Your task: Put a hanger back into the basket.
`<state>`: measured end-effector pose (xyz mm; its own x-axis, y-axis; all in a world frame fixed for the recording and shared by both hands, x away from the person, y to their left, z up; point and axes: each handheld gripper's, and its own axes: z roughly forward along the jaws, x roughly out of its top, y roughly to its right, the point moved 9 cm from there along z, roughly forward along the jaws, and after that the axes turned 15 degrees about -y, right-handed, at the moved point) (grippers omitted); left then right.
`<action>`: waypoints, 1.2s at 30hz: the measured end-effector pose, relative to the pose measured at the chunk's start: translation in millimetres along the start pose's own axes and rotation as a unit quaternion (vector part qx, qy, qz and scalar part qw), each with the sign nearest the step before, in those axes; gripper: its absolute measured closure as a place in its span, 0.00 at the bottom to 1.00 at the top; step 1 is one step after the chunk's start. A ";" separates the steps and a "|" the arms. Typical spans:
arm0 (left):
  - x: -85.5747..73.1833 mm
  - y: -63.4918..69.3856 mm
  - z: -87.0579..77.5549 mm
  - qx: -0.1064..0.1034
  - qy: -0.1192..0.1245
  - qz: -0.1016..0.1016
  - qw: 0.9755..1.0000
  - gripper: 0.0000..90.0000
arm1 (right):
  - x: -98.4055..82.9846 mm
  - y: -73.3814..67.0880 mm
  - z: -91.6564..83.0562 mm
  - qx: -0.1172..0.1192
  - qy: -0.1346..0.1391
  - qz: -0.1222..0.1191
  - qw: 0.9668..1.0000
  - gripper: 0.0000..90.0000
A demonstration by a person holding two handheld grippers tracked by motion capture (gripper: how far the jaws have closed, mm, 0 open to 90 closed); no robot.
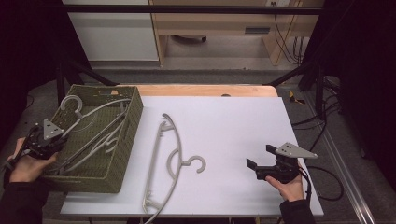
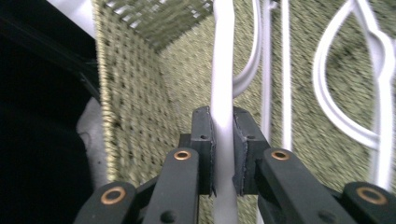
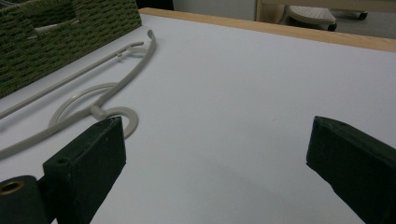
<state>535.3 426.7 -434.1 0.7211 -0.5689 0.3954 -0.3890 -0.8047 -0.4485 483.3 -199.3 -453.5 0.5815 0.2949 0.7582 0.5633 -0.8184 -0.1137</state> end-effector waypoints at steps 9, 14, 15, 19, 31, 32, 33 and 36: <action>0.3 29.4 -8.0 -0.068 -0.017 0.005 0.998 0.87 | 0.7 -1.5 -0.4 0.001 0.001 -0.001 1.000 0.06; 2.2 46.1 -10.1 -0.106 -0.025 0.000 0.994 0.84 | 0.2 -1.8 0.1 0.002 -0.001 -0.004 1.000 0.06; 2.6 48.4 -10.3 -0.112 -0.024 -0.001 0.993 0.80 | 0.3 -1.9 0.0 0.002 -0.001 -0.004 1.000 0.06; 5.8 60.5 -13.5 -0.117 -0.021 0.005 0.993 0.72 | 0.8 -1.9 -1.1 0.003 0.002 -0.001 1.000 0.06; 35.8 72.1 -65.7 -0.111 0.107 -0.043 0.987 0.41 | 3.7 -3.2 -4.7 0.006 0.010 -0.004 1.000 0.06; 38.8 75.0 -70.0 -0.112 0.116 -0.043 0.986 0.38 | 3.9 -3.4 -4.7 0.006 0.010 -0.004 1.000 0.06; 41.7 78.1 -74.0 -0.112 0.124 -0.043 0.985 0.36 | 4.1 -3.9 -4.5 0.007 0.010 -0.003 1.000 0.06; 50.4 92.3 -84.6 -0.132 0.146 -0.041 0.980 0.30 | 3.9 -4.0 -3.9 0.005 0.009 -0.002 1.000 0.06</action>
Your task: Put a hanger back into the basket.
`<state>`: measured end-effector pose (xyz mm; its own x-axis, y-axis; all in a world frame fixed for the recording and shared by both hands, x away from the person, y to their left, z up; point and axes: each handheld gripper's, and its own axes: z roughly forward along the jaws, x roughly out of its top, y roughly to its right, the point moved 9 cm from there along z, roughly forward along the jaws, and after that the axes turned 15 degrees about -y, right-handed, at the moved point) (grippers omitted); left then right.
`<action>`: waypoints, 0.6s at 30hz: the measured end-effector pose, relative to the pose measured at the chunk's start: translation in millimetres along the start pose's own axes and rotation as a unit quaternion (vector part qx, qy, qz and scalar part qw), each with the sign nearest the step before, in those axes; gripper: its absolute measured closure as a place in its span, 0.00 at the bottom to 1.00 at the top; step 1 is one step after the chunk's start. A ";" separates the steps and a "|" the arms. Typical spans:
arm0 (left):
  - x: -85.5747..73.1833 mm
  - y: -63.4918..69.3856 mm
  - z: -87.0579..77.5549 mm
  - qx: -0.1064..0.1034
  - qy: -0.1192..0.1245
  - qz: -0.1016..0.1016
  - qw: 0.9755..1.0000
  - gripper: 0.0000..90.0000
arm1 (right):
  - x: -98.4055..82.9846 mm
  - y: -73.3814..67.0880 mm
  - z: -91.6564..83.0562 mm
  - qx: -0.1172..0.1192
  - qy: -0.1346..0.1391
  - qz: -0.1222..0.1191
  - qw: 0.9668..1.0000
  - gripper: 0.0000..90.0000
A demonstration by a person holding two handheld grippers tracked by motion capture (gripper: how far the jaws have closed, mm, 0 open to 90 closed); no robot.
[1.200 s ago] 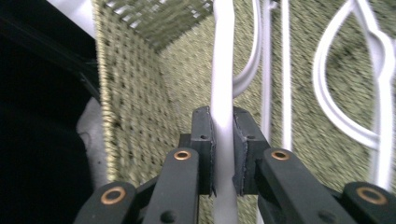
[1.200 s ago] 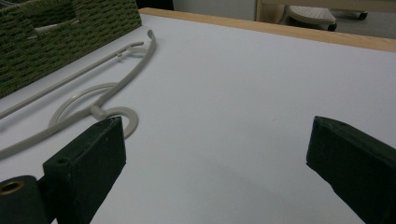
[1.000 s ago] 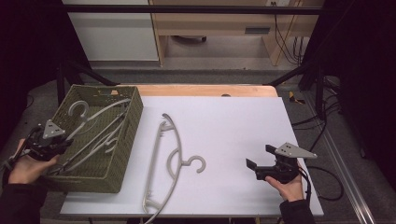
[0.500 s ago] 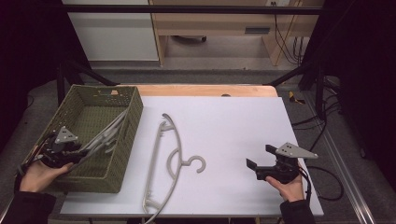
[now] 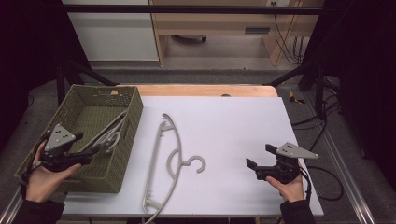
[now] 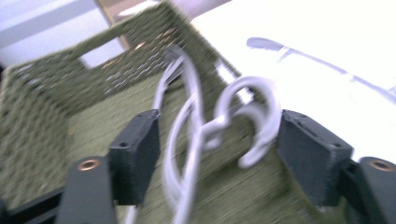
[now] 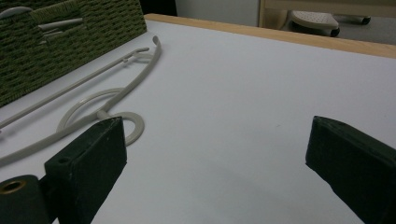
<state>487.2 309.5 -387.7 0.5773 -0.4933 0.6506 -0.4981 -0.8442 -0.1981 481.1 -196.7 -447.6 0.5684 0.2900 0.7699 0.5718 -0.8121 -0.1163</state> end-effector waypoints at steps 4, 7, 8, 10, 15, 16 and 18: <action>10.3 24.9 1.5 -0.010 0.013 0.009 1.000 0.21 | 1.1 -1.1 -1.7 0.002 0.003 -0.001 1.000 0.06; 17.4 43.5 4.0 -0.024 0.020 0.012 0.999 0.17 | 1.7 -1.8 -2.4 0.000 0.004 0.000 1.000 0.06; 19.4 48.2 4.6 -0.024 0.023 0.015 0.999 0.16 | 1.8 -2.0 -2.4 0.000 0.004 0.001 1.000 0.06; 23.7 58.6 6.5 -0.035 0.032 0.015 0.999 0.16 | 1.8 -1.9 -2.1 0.000 0.003 -0.003 1.000 0.06; 30.1 83.7 13.1 -0.079 0.044 0.000 0.996 0.15 | 1.6 -1.2 -2.1 0.000 0.004 -0.002 1.000 0.06; 30.8 90.3 15.2 -0.084 0.045 0.002 0.995 0.14 | 1.7 -1.2 -2.0 -0.001 0.004 0.000 1.000 0.06; 31.4 97.5 18.4 -0.082 0.041 0.006 0.996 0.14 | 1.5 -1.0 -2.1 -0.001 0.004 0.000 1.000 0.06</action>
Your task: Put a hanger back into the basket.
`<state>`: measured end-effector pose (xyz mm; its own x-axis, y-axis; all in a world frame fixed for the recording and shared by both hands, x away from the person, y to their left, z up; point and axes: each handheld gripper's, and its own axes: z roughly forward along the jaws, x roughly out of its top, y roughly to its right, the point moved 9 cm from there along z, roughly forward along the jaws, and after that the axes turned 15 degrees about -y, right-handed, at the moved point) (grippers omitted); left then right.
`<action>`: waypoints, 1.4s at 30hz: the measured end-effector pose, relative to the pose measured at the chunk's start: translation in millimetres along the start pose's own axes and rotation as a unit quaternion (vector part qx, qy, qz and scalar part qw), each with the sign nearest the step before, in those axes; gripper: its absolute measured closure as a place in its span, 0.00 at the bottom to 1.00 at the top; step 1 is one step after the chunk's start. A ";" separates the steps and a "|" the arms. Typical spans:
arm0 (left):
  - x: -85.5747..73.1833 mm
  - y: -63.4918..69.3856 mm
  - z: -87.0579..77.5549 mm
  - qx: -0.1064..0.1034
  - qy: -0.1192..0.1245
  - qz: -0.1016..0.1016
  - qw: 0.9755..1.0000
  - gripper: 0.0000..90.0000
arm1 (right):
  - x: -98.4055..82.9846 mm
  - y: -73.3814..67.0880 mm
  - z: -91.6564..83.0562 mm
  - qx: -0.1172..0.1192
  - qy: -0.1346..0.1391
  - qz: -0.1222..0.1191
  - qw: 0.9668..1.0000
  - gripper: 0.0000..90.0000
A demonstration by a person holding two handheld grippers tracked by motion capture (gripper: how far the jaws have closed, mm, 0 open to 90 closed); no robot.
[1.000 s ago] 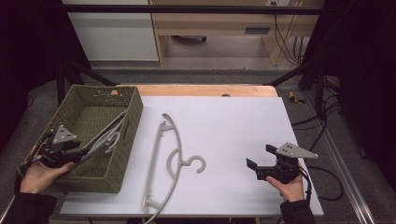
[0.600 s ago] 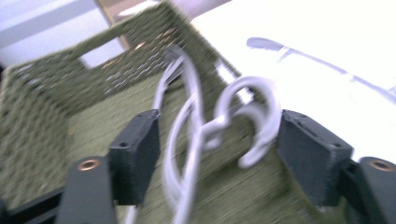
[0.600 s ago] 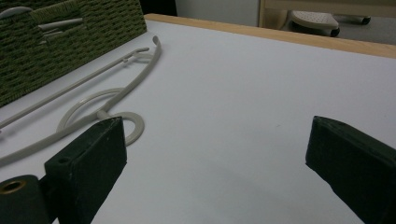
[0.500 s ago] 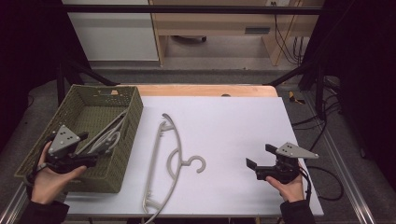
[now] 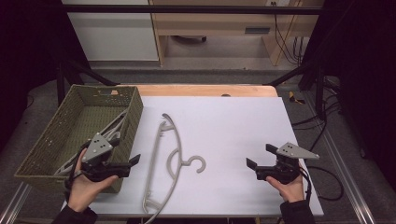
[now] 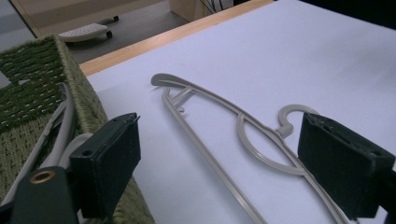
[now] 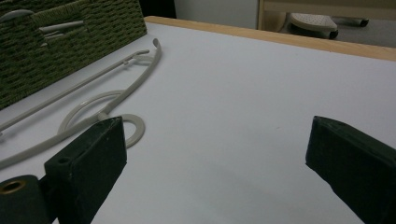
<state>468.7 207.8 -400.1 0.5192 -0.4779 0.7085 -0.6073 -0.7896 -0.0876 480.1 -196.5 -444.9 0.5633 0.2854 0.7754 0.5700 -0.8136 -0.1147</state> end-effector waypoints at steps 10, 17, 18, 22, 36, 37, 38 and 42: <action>-2.4 39.4 26.5 -0.035 -0.003 0.003 0.999 0.13 | -2.7 -0.4 0.8 0.000 -0.004 0.001 1.000 0.06; -14.7 60.2 49.8 -0.053 -0.029 0.012 0.998 0.14 | -3.6 -1.3 1.4 0.001 -0.004 0.002 1.000 0.06; -16.7 62.6 53.0 -0.056 -0.034 0.014 0.998 0.14 | -3.4 -1.8 1.8 0.002 -0.004 0.002 1.000 0.06; -27.9 74.2 68.1 -0.069 -0.060 0.022 0.996 0.15 | -4.5 -1.4 2.9 0.002 -0.006 0.004 1.000 0.06; -57.4 103.3 96.9 -0.101 -0.129 0.039 0.986 0.34 | -6.0 -7.0 5.8 0.006 -0.012 -0.005 1.000 0.06; -59.5 105.3 98.6 -0.105 -0.137 0.041 0.984 0.36 | -6.2 -7.1 6.0 0.006 -0.013 -0.006 1.000 0.06; -61.6 107.2 100.3 -0.107 -0.145 0.044 0.983 0.38 | -6.3 -7.3 6.5 0.006 -0.013 -0.003 1.000 0.06; -64.1 109.6 103.0 -0.111 -0.154 0.041 0.981 0.46 | -6.8 -8.2 8.3 0.006 -0.015 -0.004 1.000 0.06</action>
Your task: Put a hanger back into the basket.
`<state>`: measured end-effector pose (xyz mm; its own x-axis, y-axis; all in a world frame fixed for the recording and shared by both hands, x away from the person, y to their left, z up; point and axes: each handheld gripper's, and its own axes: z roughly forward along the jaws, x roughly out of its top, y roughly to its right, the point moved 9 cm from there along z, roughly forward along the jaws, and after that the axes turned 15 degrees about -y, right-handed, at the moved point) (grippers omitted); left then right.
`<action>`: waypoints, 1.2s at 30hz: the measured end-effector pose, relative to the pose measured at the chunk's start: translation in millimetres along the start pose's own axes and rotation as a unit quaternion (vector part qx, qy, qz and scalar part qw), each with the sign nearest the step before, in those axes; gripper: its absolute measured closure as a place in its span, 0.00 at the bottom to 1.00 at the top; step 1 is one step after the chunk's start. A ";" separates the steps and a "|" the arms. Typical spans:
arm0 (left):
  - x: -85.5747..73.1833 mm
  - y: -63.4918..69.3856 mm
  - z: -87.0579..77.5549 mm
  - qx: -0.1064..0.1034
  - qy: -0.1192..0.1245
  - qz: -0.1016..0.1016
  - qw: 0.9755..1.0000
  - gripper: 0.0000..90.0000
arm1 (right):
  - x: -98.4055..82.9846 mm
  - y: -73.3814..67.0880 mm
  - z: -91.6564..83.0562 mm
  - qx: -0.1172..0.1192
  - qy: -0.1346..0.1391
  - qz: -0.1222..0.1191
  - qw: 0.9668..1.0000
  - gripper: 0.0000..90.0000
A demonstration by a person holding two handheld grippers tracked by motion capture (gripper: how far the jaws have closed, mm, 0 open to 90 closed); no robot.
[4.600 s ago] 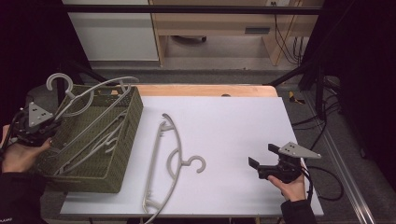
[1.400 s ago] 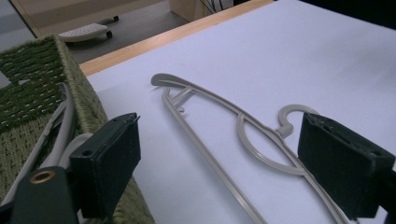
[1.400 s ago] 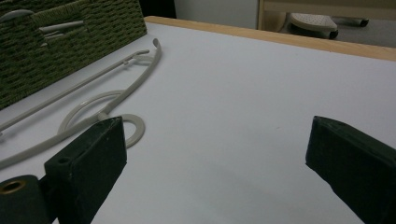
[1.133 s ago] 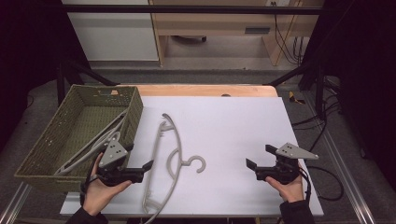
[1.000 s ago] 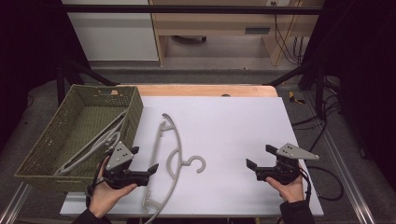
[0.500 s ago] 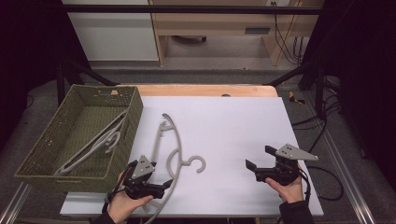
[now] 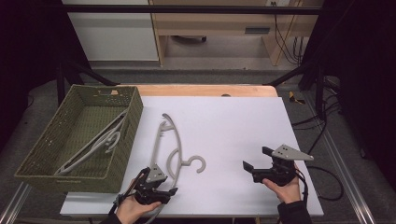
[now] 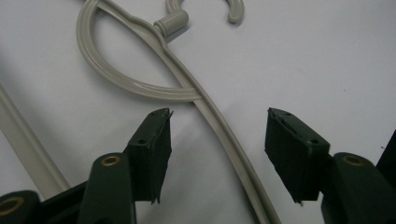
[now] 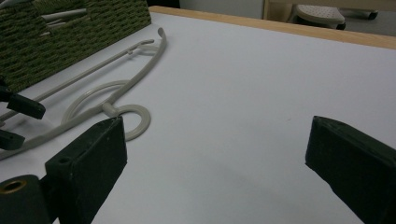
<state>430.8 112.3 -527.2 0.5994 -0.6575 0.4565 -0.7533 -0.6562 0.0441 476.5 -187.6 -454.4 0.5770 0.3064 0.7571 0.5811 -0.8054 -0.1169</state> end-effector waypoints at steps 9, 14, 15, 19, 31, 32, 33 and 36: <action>-1.9 7.1 12.5 0.004 -0.026 0.005 1.000 0.56 | 0.4 -0.9 0.6 0.001 0.001 0.001 1.000 0.06; -1.3 3.4 12.8 0.014 -0.022 -0.008 1.000 0.67 | -0.2 -0.8 0.5 0.001 -0.002 -0.002 1.000 0.06; -1.8 3.8 12.3 0.014 -0.029 -0.007 0.999 0.68 | 0.5 -1.2 0.8 0.001 0.001 0.002 1.000 0.06; -1.2 6.8 12.7 0.013 -0.032 -0.002 0.999 0.74 | 0.4 -1.6 0.6 0.003 0.000 0.000 1.000 0.06; -0.1 6.2 12.2 0.006 -0.037 0.004 0.999 0.77 | 1.1 -1.9 0.6 0.004 0.002 0.002 1.000 0.06; -0.4 6.2 12.0 0.008 -0.040 0.006 0.999 0.78 | 1.3 -2.1 0.6 0.005 0.002 0.002 1.000 0.06; -0.2 6.3 12.0 0.008 -0.039 0.006 0.999 0.78 | 1.3 -2.1 0.7 0.005 0.003 0.002 1.000 0.06; 1.0 5.8 12.5 0.003 -0.038 0.001 0.999 0.78 | 0.9 -2.3 1.1 0.005 0.001 0.000 1.000 0.06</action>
<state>430.4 103.2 -537.6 0.6167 -0.6855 0.3869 -0.7533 -0.6567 0.0372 476.4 -184.9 -454.2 0.5752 0.3060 0.7586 0.5873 -0.8000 -0.1226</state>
